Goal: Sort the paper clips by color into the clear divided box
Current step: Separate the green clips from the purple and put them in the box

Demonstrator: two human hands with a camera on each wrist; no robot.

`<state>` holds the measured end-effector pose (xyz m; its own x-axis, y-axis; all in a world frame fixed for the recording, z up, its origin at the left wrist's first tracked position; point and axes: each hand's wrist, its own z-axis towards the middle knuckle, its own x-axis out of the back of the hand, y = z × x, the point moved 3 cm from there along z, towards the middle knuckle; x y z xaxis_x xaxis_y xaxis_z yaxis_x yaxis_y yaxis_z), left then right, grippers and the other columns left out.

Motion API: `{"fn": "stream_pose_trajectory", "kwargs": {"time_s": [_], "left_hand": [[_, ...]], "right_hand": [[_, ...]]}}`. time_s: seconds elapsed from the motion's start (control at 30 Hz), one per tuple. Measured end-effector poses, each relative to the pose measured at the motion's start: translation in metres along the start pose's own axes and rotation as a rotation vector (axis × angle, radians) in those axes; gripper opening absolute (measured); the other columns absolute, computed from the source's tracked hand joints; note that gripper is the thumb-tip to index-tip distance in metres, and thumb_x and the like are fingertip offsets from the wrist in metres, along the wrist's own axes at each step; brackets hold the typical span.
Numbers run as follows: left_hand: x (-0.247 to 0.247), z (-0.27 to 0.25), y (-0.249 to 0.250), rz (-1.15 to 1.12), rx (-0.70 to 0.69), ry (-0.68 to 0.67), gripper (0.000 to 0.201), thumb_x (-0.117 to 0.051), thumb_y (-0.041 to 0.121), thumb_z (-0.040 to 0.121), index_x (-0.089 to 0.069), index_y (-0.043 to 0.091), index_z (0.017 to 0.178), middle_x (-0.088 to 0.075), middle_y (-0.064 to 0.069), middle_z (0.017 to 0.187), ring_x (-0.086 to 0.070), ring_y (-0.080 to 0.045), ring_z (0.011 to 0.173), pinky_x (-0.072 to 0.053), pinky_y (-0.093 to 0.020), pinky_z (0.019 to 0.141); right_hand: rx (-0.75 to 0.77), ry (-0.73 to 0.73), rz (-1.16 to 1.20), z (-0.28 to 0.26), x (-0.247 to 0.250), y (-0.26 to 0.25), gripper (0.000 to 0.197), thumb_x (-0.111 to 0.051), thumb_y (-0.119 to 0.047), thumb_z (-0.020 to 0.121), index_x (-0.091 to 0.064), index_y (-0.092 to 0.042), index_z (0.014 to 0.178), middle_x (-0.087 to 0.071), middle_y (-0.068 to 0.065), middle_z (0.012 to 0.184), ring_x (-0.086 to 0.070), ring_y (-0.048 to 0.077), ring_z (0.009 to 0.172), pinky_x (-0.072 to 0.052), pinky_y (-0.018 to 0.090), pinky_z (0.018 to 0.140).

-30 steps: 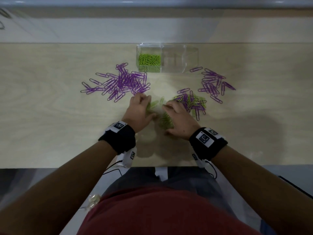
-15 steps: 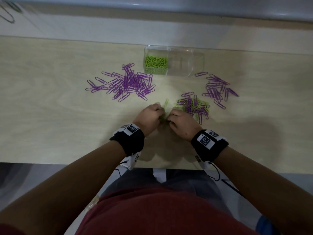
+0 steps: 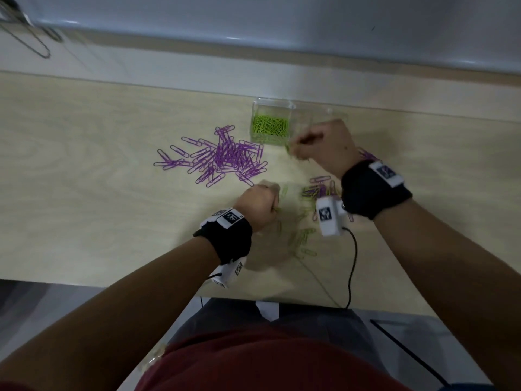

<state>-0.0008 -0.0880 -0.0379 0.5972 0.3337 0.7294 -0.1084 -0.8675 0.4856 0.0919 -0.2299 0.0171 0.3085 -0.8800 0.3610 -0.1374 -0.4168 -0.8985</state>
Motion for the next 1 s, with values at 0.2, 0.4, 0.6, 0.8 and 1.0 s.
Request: {"fn": "stream_pose_trajectory", "kwargs": {"time_s": [0.2,0.4,0.6,0.8,1.0], "left_hand": [[0.016,-0.005,-0.005,-0.265,0.012,0.092,0.008,-0.060,0.004,0.073,-0.063,0.009,0.078,-0.065,-0.005,0.080,-0.057,-0.020,0.075,-0.038,-0.021,0.064],[0.086,0.016,-0.019,-0.554,-0.002,0.356,0.023,-0.067,0.003,0.066,-0.059,0.025,0.063,-0.064,0.001,0.069,-0.059,-0.013,0.064,-0.051,-0.023,0.064],[0.133,0.073,-0.018,-0.328,0.006,0.544,0.010,-0.061,0.005,0.070,-0.067,0.005,0.078,-0.069,-0.008,0.077,-0.061,-0.016,0.069,-0.050,-0.026,0.069],[0.116,0.075,-0.012,0.029,-0.104,0.399,0.022,-0.067,0.014,0.078,-0.063,0.007,0.099,-0.058,-0.014,0.105,-0.056,-0.029,0.095,-0.045,-0.036,0.078],[0.042,-0.011,-0.043,-0.046,-0.126,0.333,0.017,-0.064,0.014,0.083,-0.065,0.007,0.098,-0.061,-0.012,0.103,-0.059,-0.028,0.092,-0.045,-0.026,0.077]], "right_hand": [[0.077,0.037,-0.162,0.071,-0.021,-0.019,0.014,-0.080,-0.010,0.068,-0.074,-0.011,0.081,-0.068,-0.001,0.068,-0.057,-0.006,0.052,-0.048,0.012,0.061],[0.194,0.072,-0.318,0.057,-0.018,-0.004,0.020,-0.065,-0.001,0.076,-0.073,-0.007,0.092,-0.073,0.005,0.090,-0.063,0.007,0.077,-0.045,0.002,0.072],[0.196,-0.013,-0.406,-0.010,-0.023,0.030,0.027,-0.052,0.009,0.078,-0.072,-0.003,0.090,-0.069,0.009,0.091,-0.063,0.020,0.080,-0.049,0.018,0.076],[0.309,-0.295,-0.756,-0.063,-0.074,0.063,0.025,-0.059,0.001,0.078,-0.065,-0.003,0.102,-0.054,0.015,0.111,-0.047,0.033,0.101,-0.049,0.042,0.083],[0.250,-0.289,-0.745,-0.111,-0.079,0.071,0.025,-0.042,-0.013,0.093,-0.058,0.002,0.105,-0.052,0.016,0.117,-0.037,0.026,0.106,-0.050,0.041,0.082]]}}
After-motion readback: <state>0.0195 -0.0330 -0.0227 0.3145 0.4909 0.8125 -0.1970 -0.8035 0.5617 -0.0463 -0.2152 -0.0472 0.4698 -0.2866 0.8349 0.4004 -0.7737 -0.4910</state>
